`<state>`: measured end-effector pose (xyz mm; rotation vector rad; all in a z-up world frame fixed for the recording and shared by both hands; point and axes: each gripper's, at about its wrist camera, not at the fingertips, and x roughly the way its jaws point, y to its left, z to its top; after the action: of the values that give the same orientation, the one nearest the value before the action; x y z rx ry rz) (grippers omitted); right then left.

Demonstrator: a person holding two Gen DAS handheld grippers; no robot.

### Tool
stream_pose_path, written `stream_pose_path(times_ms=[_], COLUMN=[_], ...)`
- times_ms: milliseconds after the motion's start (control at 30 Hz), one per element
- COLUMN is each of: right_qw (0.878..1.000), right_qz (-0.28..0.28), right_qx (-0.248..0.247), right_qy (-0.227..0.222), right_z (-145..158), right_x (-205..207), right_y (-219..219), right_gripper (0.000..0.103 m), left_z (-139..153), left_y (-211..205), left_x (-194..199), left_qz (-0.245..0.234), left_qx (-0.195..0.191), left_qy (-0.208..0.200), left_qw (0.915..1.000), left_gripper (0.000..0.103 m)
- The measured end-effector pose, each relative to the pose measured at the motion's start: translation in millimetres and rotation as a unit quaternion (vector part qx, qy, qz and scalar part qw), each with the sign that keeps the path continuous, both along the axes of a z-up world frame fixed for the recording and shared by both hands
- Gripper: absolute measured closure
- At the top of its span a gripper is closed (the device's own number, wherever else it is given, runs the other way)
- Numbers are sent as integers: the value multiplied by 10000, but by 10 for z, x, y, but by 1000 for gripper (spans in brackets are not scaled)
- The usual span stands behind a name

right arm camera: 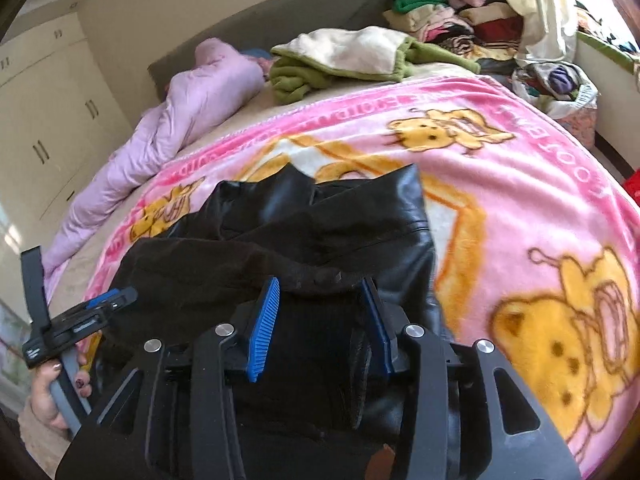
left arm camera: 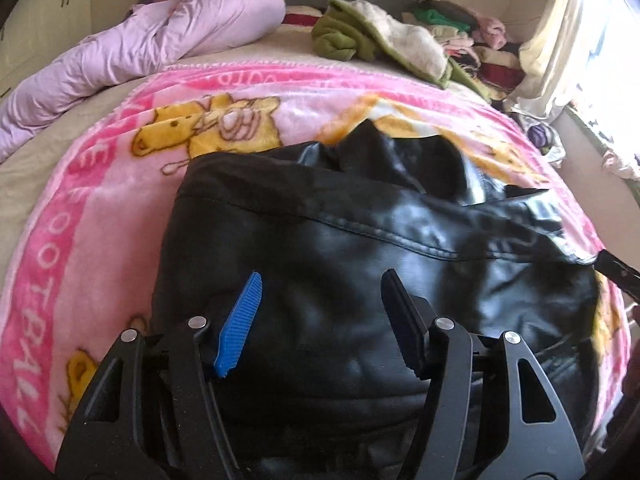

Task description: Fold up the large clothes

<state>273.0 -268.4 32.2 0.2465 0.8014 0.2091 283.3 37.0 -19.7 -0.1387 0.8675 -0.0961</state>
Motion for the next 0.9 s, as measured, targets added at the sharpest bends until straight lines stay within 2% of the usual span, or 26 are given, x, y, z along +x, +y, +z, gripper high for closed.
stream_pose_path(times_ms=[67, 200, 433, 567, 667, 700, 800, 867, 900], right_qw=[9999, 9997, 9978, 9974, 9958, 9943, 9944, 9949, 9954], right_qz=[-70, 97, 608, 629, 372, 309, 284, 292, 334], right_qx=[30, 72, -215, -321, -351, -201, -109, -87, 2], right_qy=[-68, -194, -161, 143, 757, 997, 1016, 960, 896], right_z=[18, 77, 46, -125, -391, -525, -620, -536, -457], right_x=[-41, -63, 46, 190, 308, 347, 338, 287, 237], right_y=[-42, 39, 473, 560, 509, 463, 447, 458, 459], right_gripper=[62, 62, 62, 60, 60, 60, 60, 59, 56], left_z=[20, 4, -189, -232, -237, -241, -226, -150, -103], left_y=[-40, -86, -152, -142, -118, -107, -96, -98, -97], left_x=[-12, -26, 36, 39, 32, 34, 25, -7, -35], left_qz=[-55, -213, -271, -314, -324, -322, -310, -276, -253], left_qx=[-38, -233, 98, 131, 49, 7, -72, -53, -38], left_qy=[8, 128, 443, 490, 503, 508, 503, 380, 298], left_qw=[10000, 9994, 9986, 9982, 9982, 9982, 9982, 9989, 9992], left_gripper=[49, 58, 58, 58, 58, 58, 58, 58, 58])
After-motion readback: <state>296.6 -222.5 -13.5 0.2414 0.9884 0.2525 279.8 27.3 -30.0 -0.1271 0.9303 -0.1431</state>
